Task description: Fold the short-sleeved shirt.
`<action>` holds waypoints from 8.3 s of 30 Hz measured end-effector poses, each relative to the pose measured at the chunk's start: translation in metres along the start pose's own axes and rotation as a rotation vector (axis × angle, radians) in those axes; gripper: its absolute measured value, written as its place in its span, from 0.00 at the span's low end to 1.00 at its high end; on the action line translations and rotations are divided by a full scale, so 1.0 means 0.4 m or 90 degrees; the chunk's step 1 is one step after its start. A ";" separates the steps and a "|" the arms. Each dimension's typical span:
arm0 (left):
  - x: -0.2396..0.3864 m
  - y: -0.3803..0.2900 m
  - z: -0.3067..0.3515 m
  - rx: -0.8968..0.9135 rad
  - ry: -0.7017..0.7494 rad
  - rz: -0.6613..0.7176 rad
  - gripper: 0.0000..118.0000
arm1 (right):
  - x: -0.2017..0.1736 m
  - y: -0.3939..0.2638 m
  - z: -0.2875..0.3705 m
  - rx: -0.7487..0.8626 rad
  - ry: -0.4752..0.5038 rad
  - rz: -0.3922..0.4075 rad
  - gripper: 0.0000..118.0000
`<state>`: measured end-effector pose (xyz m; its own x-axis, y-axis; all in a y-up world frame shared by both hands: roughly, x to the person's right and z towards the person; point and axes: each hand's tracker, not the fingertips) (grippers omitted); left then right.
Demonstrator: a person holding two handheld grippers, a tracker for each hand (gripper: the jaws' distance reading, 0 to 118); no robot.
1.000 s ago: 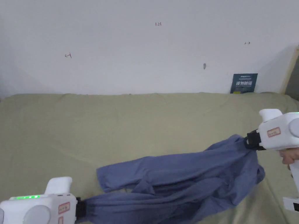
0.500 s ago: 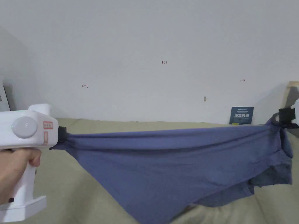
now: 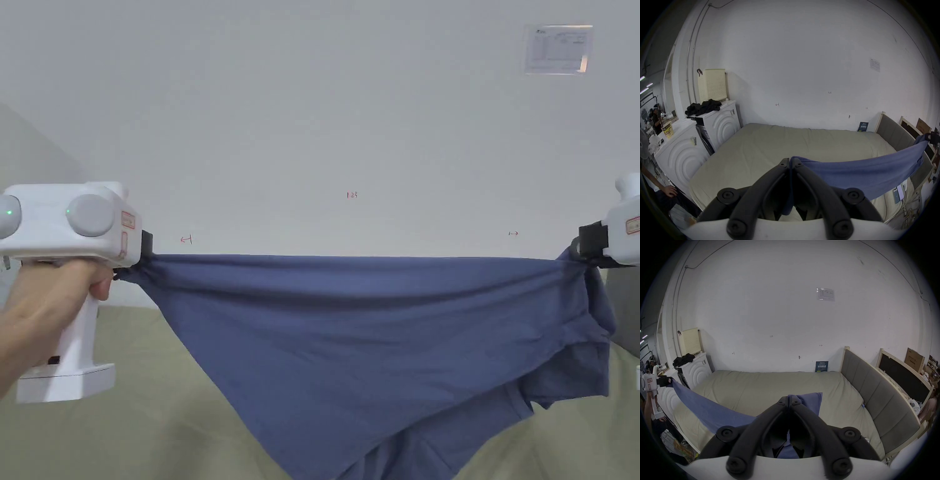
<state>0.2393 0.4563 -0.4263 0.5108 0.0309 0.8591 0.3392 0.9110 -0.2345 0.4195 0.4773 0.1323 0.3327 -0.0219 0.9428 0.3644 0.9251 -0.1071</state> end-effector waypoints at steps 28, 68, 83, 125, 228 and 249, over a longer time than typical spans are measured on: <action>0.157 0.220 -0.514 0.010 0.074 -0.024 0.00 | -0.065 0.227 -0.589 0.006 -0.075 0.045 0.03; -0.072 -0.778 -0.306 -0.298 -0.034 -0.026 0.00 | 0.036 -0.826 -0.234 -0.266 -0.003 -0.053 0.03; -0.131 -0.946 -0.240 -0.352 -0.040 0.040 0.00 | 0.042 -1.031 -0.168 -0.333 -0.018 -0.109 0.03; -0.217 -0.977 -0.164 -0.301 -0.044 0.006 0.95 | -0.327 -0.965 0.092 -0.155 0.023 -0.011 0.00; 0.065 0.110 0.080 -0.005 -0.036 -0.026 0.00 | -0.019 0.092 0.074 0.094 -0.020 0.010 0.02; 0.206 0.295 -0.274 -0.006 0.011 -0.039 0.00 | -0.051 0.356 -0.298 0.096 -0.072 0.058 0.02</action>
<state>0.4079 0.5215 -0.4331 0.5027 -0.0317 0.8639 0.3779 0.9069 -0.1866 0.5682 0.5643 0.0602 0.2552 0.1002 0.9617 0.2005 0.9675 -0.1540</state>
